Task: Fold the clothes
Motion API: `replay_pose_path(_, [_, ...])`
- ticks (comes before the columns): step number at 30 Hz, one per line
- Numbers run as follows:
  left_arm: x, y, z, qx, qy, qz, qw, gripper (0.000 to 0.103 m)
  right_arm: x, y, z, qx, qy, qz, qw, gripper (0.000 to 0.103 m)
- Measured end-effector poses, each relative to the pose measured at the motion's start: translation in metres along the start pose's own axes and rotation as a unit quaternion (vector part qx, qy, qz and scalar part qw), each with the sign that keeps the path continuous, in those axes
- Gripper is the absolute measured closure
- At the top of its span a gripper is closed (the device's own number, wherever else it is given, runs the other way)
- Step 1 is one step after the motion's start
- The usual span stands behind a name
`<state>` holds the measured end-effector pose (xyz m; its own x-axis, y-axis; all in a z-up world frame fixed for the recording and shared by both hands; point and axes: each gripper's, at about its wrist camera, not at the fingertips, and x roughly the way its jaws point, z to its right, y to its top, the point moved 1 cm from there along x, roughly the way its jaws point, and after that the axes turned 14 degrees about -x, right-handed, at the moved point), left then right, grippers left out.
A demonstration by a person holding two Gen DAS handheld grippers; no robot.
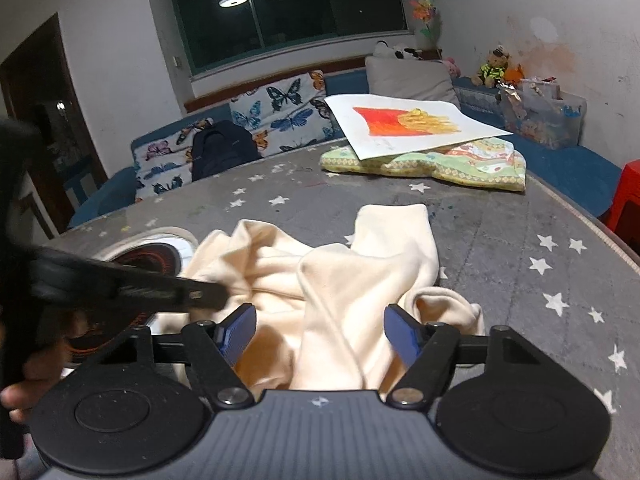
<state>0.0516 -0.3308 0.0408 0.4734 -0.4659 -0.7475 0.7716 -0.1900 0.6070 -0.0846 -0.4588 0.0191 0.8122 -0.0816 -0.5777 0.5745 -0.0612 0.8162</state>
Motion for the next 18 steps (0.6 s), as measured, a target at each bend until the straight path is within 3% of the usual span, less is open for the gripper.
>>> replay_pose_path(5, [-0.02, -0.009, -0.014, -0.002, -0.01, 0.014, 0.9999, 0.093, 0.015, -0.006, 0.0, -0.004, -0.006, -0.019, 1.0, 0.061])
replay_pose_path(8, [-0.033, -0.014, -0.026, -0.005, -0.009, 0.024, 0.9997, 0.093, 0.009, -0.01, -0.002, -0.007, -0.003, -0.016, 1.0, 0.081])
replay_pose_path(11, [-0.051, -0.022, -0.041, -0.013, -0.01, 0.035, 0.9993, 0.094, -0.002, -0.014, -0.003, -0.012, -0.003, -0.009, 1.0, 0.092])
replay_pose_path(18, [-0.097, -0.052, -0.085, -0.037, 0.0, 0.053, 0.9979, 0.094, -0.033, -0.024, -0.022, -0.042, 0.019, 0.004, 0.999, 0.098])
